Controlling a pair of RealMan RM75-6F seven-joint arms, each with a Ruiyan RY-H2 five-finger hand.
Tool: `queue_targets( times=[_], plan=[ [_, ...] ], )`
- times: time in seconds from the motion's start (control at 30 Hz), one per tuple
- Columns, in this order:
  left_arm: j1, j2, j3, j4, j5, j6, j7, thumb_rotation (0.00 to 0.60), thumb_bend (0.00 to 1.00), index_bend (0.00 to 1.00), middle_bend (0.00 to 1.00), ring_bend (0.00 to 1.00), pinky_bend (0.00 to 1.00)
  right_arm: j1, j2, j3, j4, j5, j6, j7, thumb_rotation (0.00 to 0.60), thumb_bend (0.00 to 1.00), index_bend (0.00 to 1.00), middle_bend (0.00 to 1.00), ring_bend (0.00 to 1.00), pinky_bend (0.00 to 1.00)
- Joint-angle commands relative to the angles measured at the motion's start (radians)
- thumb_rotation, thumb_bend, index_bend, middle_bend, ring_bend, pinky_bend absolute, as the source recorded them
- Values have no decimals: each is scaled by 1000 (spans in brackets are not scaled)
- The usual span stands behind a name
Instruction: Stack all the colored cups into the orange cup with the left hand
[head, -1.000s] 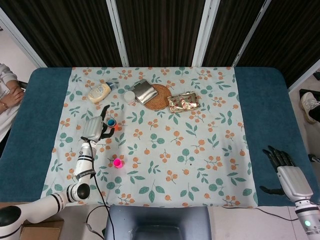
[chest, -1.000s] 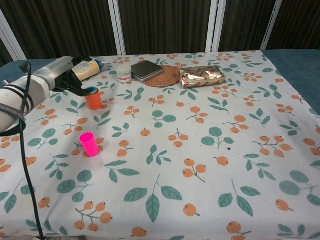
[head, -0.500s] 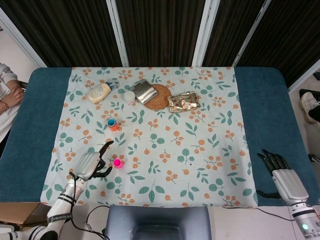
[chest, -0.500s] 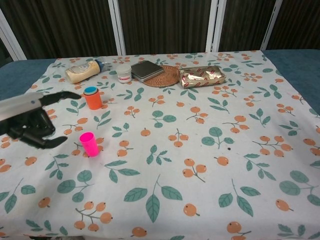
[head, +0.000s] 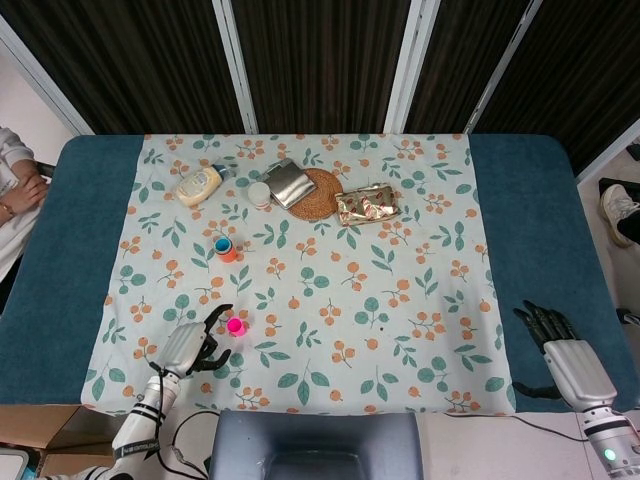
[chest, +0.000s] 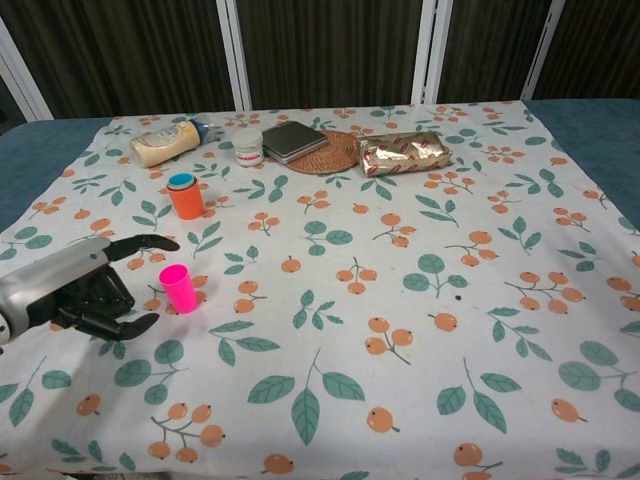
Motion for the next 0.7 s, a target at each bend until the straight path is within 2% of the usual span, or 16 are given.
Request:
queue_targets(
  times=[0.03,0.23,0.43,0.57,0.7],
  plan=[
    [-3,-31,-22,34,-7,-14,-31,600,372,194,1000,1000,1000,0,-1,2,0,5,-1,-3,600,189,0,0,0,0],
    [-12,-52,-40,54,-14,-33,-38,600,372,229,1000,1000,1000,2,-4,4,-1,12,-6,-11,600,189,0,0,0,0],
    [-20,-71,-54,70,-24,-42,-26,600,372,308,1000,1000,1000,1,-3,4,-2,12,-2,-9,600,189,0,0,0,0],
    [-22,-82,-69,84,-33,-39,-21,600,372,408,1000,1000,1000,1,-1,5,-1,11,0,-5,600,189,0,0,0,0],
    [-24,-87,-76,94,-37,-41,-18,600,372,437,1000,1000,1000,0,0,5,0,10,2,-3,600,189,0,0,0,0]
  ],
)
